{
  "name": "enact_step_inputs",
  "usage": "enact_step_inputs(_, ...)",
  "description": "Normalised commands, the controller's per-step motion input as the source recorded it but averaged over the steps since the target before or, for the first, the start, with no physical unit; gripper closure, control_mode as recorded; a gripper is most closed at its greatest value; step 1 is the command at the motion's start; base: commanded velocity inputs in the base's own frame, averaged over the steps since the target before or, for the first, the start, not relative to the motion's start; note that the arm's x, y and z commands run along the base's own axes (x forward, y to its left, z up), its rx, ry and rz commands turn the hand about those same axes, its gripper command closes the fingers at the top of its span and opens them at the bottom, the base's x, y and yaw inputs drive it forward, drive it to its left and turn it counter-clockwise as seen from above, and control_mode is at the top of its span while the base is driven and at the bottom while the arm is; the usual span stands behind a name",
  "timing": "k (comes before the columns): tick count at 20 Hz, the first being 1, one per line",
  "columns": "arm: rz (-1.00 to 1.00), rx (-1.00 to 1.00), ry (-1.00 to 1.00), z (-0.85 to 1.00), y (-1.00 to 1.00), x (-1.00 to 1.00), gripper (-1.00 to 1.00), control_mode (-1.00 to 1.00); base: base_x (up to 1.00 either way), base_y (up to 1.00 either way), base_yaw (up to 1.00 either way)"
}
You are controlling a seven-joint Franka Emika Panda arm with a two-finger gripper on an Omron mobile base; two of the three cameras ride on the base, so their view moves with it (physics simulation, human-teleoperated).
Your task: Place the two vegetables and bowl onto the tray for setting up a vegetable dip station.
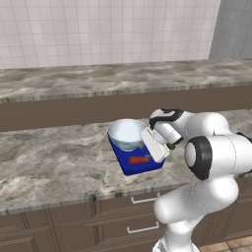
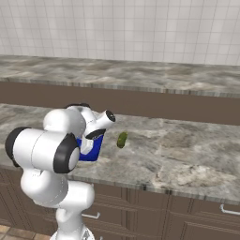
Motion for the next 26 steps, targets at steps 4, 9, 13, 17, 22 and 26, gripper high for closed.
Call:
enact_step_inputs(4,0.0,0.0,0.0,-0.09,0.0,-0.09,-1.0,-1.0,0.0,0.0,0.0)
enact_step_inputs(9,0.0,0.0,0.0,-0.08,-0.01,-0.09,-1.0,-1.0,0.0,0.0,0.0)
enact_step_inputs(13,0.0,0.0,0.03,-0.06,-0.02,-0.08,-1.0,-1.0,0.0,0.0,0.0)
enact_step_inputs(17,-0.04,0.0,0.04,0.14,-0.01,-0.06,-1.0,-1.0,0.0,0.0,0.0)
enact_step_inputs(22,-0.07,0.0,0.16,0.24,-0.02,-0.04,-1.0,-1.0,0.0,0.0,0.0)
enact_step_inputs(26,-0.08,0.0,0.25,0.24,-0.04,-0.08,-1.0,-1.0,0.0,0.0,0.0)
